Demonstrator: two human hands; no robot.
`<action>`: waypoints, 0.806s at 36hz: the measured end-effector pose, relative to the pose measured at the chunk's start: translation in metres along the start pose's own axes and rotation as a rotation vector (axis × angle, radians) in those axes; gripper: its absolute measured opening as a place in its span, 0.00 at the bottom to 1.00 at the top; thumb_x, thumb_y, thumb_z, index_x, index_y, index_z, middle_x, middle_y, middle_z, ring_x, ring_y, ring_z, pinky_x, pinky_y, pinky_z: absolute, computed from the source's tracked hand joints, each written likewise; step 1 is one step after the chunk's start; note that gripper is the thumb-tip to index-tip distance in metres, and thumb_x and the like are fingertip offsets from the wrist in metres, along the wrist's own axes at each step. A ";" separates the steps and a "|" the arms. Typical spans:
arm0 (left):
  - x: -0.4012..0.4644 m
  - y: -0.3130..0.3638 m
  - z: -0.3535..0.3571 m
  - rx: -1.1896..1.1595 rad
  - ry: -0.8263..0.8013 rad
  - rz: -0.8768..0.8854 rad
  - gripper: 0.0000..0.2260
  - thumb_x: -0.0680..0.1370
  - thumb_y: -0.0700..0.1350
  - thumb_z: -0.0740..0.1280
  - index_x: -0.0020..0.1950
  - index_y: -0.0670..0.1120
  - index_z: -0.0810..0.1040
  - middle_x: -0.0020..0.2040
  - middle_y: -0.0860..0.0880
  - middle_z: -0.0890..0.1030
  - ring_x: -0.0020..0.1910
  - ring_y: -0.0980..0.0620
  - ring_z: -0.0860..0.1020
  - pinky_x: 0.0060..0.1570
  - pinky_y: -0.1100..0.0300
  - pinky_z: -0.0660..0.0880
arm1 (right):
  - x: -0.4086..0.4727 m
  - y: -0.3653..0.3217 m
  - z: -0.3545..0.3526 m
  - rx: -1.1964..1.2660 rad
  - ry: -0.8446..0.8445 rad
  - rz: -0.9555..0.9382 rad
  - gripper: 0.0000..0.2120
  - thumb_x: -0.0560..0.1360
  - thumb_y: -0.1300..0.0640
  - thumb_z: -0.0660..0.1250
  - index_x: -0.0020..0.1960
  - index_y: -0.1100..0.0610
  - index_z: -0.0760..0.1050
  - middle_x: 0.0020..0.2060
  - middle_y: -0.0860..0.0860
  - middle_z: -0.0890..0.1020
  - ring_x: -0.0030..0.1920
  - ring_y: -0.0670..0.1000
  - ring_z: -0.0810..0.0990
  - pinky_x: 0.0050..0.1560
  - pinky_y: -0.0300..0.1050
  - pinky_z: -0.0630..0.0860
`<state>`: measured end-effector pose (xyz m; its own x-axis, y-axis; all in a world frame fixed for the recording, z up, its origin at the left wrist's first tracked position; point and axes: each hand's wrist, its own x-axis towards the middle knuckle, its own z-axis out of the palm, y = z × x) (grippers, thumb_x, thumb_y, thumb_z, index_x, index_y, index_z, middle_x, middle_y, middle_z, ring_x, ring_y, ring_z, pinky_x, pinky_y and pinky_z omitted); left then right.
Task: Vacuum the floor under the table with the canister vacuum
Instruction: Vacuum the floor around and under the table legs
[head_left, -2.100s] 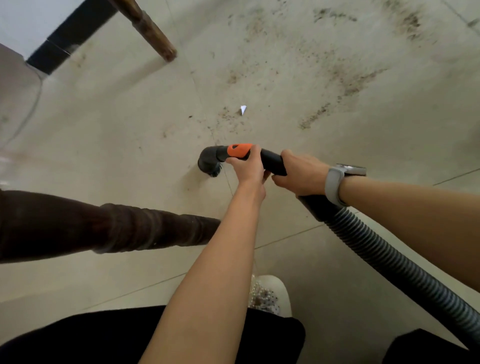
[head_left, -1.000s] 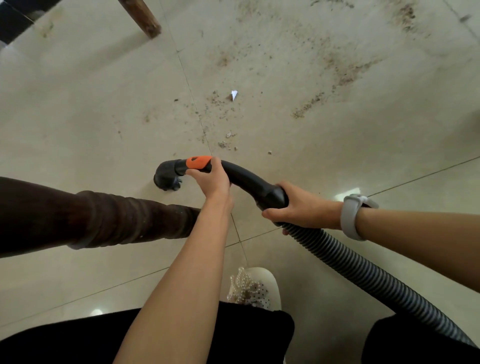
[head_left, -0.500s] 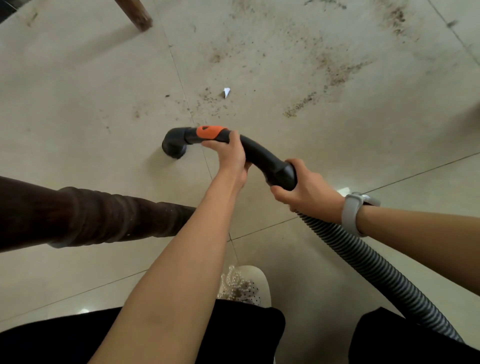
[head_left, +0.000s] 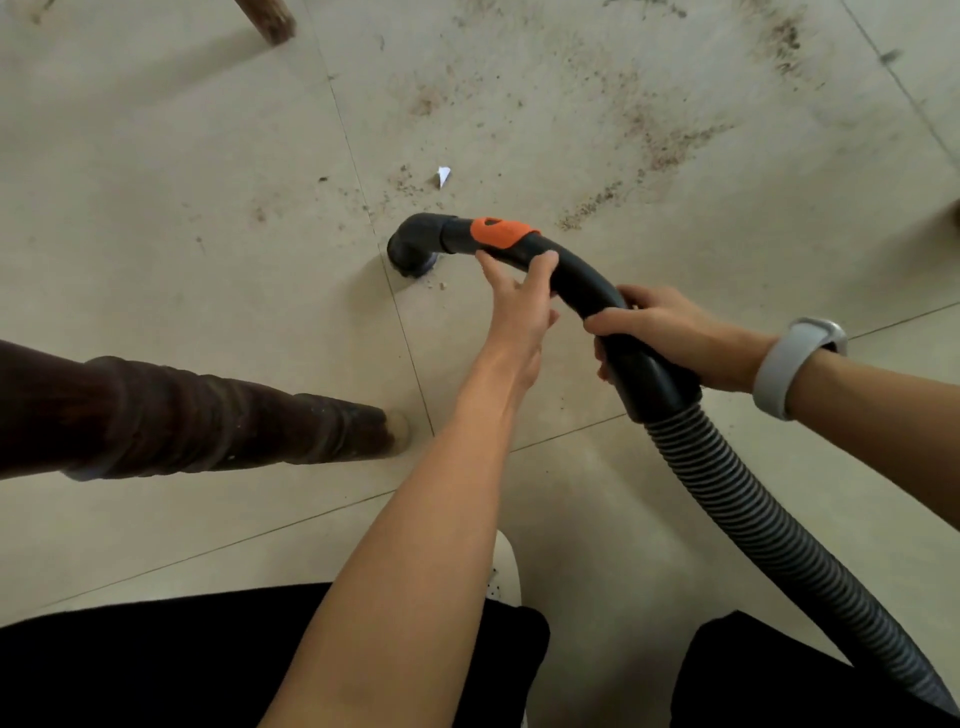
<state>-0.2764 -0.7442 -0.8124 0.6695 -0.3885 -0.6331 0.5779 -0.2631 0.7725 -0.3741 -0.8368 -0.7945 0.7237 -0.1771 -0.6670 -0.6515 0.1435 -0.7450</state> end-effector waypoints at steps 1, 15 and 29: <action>-0.001 -0.001 -0.004 0.020 0.010 0.011 0.33 0.81 0.44 0.58 0.78 0.55 0.40 0.66 0.46 0.74 0.63 0.48 0.73 0.65 0.46 0.65 | 0.001 -0.003 -0.003 -0.049 0.030 -0.019 0.13 0.77 0.55 0.65 0.60 0.57 0.70 0.39 0.57 0.81 0.36 0.55 0.82 0.39 0.46 0.82; -0.007 -0.102 -0.079 1.226 0.232 -0.185 0.46 0.74 0.58 0.69 0.78 0.48 0.40 0.77 0.40 0.38 0.76 0.38 0.40 0.74 0.42 0.50 | 0.036 -0.057 0.011 -0.168 0.015 0.078 0.19 0.74 0.48 0.69 0.55 0.61 0.70 0.35 0.56 0.79 0.31 0.55 0.82 0.38 0.49 0.82; -0.001 -0.108 -0.082 1.249 0.282 -0.167 0.44 0.73 0.59 0.70 0.78 0.48 0.45 0.78 0.42 0.42 0.77 0.39 0.44 0.72 0.42 0.54 | 0.001 -0.007 -0.009 -0.686 0.222 -0.034 0.09 0.74 0.59 0.65 0.52 0.57 0.69 0.38 0.53 0.78 0.30 0.51 0.82 0.30 0.42 0.80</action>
<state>-0.3012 -0.6433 -0.8994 0.7950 -0.1125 -0.5961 -0.0592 -0.9923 0.1083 -0.3711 -0.8471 -0.7896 0.7301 -0.3746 -0.5715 -0.6785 -0.4963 -0.5415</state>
